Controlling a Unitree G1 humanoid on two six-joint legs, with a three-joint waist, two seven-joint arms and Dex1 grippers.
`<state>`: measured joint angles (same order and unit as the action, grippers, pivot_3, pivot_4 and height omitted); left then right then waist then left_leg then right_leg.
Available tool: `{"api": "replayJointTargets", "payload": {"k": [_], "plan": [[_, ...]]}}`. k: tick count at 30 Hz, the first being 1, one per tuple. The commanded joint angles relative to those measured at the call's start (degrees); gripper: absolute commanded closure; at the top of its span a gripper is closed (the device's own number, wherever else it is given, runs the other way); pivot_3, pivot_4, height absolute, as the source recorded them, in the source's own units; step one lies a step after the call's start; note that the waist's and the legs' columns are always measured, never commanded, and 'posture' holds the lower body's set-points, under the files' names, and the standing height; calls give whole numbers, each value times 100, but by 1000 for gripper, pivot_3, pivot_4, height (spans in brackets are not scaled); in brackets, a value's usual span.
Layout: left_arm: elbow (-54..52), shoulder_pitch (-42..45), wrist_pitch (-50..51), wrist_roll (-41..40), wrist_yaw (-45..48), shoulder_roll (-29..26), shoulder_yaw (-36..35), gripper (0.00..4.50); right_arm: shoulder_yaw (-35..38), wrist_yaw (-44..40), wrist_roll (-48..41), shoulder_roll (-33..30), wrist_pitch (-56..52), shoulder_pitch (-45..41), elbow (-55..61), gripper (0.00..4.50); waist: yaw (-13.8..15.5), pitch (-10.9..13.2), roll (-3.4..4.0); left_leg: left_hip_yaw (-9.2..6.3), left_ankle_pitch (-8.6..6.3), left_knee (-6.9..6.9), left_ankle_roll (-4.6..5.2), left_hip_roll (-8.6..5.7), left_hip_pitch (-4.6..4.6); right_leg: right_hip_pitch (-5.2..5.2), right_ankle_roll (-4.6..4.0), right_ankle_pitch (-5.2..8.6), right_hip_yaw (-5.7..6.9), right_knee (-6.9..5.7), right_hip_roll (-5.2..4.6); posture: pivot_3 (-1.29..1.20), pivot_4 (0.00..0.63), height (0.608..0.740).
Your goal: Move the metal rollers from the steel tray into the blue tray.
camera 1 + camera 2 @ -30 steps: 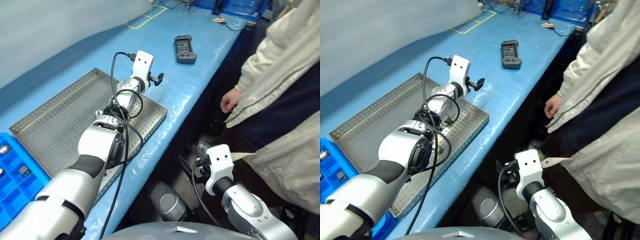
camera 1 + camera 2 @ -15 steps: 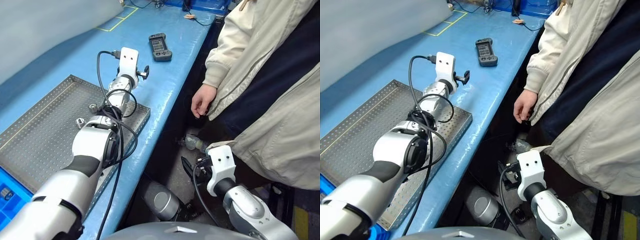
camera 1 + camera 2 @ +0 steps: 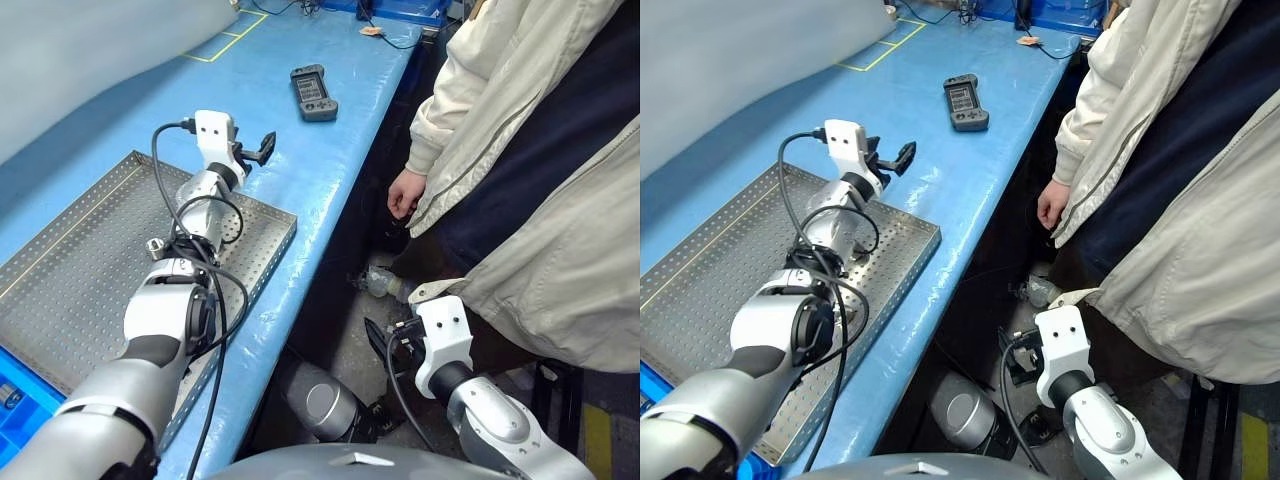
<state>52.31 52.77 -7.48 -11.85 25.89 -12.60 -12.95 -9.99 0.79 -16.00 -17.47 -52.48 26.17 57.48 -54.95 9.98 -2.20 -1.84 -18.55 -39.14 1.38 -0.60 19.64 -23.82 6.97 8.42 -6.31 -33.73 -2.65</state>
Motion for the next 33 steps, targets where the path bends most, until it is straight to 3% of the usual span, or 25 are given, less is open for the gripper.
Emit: {"api": "replayJointTargets", "payload": {"k": [1,6,9,17,26,33], "plan": [[-1708,-664,404,-278,52,-5,28,29,-29,12,-45,14,87,7,252,0,2,0,1,4,-2,0,2,1,-1,-1,0,0,-5,-2,0,-877,150,740],[-3831,-1750,1312,-545,-346,-21,7,29,-48,-41,-57,42,-19,-90,252,0,90,-3,-3,19,-4,-3,4,0,-1,-9,4,-2,-25,-8,1,-847,150,740],[-4319,-1966,1587,-587,-517,-36,25,29,-48,-78,-59,62,-94,-170,237,0,176,-5,-6,25,-6,-5,7,-2,-1,-8,7,-4,-32,-8,2,-821,150,740],[-2933,-986,1949,457,-1114,-393,596,29,-84,-131,-25,103,-222,-395,156,0,431,-11,-7,30,-11,-6,16,-8,-1,-9,7,-4,-39,-5,5,-830,150,740],[-1186,-113,1871,1483,-1973,-546,1108,29,-85,-12,103,244,-142,-175,229,0,355,-11,-6,64,-32,-5,36,-9,9,-36,19,4,-72,-9,3,-878,150,740],[-904,-396,1572,1257,-2128,-811,717,29,-90,-85,116,252,-151,-133,221,0,310,-11,-5,87,-32,-6,35,-4,16,-62,22,2,-80,-25,2,-838,150,740]]}}
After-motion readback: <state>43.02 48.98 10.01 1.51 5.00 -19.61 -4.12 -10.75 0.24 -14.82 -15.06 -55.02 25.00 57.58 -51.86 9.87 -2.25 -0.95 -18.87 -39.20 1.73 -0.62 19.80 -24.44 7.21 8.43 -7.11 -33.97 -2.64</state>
